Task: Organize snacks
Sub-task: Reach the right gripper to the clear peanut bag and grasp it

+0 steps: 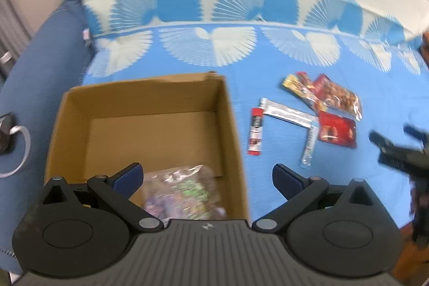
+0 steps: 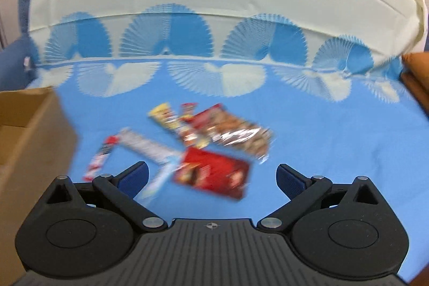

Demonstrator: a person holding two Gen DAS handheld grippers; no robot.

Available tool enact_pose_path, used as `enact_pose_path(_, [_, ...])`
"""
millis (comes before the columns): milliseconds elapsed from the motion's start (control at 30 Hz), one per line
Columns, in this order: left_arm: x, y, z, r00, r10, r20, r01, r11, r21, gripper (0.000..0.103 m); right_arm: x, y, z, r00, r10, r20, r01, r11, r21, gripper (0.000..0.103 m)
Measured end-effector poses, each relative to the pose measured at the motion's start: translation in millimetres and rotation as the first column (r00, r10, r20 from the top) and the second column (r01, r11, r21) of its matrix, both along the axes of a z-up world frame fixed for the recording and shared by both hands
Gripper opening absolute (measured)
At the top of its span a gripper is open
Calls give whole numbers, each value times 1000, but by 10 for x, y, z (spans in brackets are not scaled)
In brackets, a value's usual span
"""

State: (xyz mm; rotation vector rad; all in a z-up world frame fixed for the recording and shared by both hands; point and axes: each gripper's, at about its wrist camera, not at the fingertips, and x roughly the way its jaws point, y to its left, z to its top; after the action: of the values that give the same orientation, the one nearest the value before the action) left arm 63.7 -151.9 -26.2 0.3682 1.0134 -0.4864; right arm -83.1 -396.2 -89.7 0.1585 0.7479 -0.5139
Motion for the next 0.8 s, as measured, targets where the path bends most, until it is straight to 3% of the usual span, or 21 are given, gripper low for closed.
enact_pose_path(133, [47, -355, -174, 999, -24, -35, 25, 999, 26, 103, 331, -557, -305, 992, 105, -63, -106, 994, -18, 103])
enact_pose_path(233, [87, -534, -293, 998, -25, -54, 27, 999, 46, 103, 680, -846, -564, 974, 179, -139, -179, 984, 17, 103])
enact_pose_path(467, [240, -726, -519, 997, -25, -75, 32, 994, 103, 103, 1346, -1019, -1117, 903, 297, -309, -308, 951, 13, 103])
enact_pose_path(533, [268, -806, -574, 996, -27, -84, 37, 993, 114, 103, 1365, -1098, -1203, 898, 326, -296, -340, 941, 5, 103])
enact_pose_path(600, [256, -897, -592, 995, -39, -95, 48, 994, 98, 103, 1257, -1176, -1177, 917, 318, -241, -323, 946, 21, 89])
enact_pose_path(633, [234, -955, -596, 994, -50, -99, 58, 995, 81, 103, 1161, -1194, -1150, 926, 305, -223, -312, 950, 0, 70])
enact_pose_path(667, [207, -1009, -605, 993, -60, -104, 68, 995, 69, 103, 1071, -1229, -1130, 934, 282, -218, -290, 957, -5, 60])
enact_pose_path(733, [142, -1186, -657, 987, -89, -132, 96, 994, 45, 103, 806, -1279, -1101, 946, 239, -219, -247, 969, -8, 53])
enact_pose_path(800, [73, -1395, -731, 977, -123, -174, 125, 992, -1, 103, 466, -1330, -1061, 961, 144, -236, -155, 987, -29, 52])
